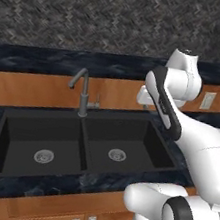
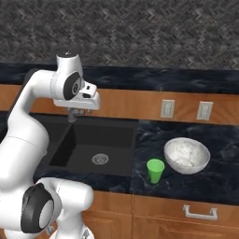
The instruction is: Place the bowl in the left basin and the cup in the right basin of the sink.
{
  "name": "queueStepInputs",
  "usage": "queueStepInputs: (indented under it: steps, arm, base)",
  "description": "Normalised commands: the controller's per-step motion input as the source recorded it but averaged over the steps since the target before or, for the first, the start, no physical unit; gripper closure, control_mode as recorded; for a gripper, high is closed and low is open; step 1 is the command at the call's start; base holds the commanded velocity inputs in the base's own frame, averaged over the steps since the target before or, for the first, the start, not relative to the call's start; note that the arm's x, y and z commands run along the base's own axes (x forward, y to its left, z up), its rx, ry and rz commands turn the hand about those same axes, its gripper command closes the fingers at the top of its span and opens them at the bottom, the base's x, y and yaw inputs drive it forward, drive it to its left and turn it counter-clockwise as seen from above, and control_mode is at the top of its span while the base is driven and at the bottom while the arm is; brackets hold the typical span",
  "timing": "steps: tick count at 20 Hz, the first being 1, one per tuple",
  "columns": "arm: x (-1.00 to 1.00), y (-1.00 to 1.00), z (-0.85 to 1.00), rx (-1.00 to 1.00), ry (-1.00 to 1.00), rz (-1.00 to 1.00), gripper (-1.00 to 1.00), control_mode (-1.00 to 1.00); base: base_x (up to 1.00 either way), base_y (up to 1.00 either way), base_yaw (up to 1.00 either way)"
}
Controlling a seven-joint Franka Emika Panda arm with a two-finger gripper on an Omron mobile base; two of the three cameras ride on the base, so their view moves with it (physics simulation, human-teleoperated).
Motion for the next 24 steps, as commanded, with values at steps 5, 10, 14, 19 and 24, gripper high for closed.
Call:
queueStepInputs:
  steps: [5, 10, 14, 19, 24]
  arm:
    - [0.0, 0.0, 0.0, 0.0, 0.0, 0.0, -1.0, 1.0]
    - [0.0, 0.0, 0.0, 0.0, 0.0, 0.0, -1.0, 1.0]
    - [0.0, 0.0, 0.0, 0.0, 0.0, 0.0, -1.0, 1.0]
    - [0.0, 0.0, 0.0, 0.0, 0.0, 0.0, -1.0, 1.0]
    - [0.0, 0.0, 0.0, 0.0, 0.0, 0.0, -1.0, 1.0]
  base:
    - [0.24, -0.09, 0.23]
    - [0.22, -0.24, 0.16]
    - [0.17, -0.38, 0.01]
    - [0.17, -0.34, 0.0]
    - [0.15, -0.13, -0.01]
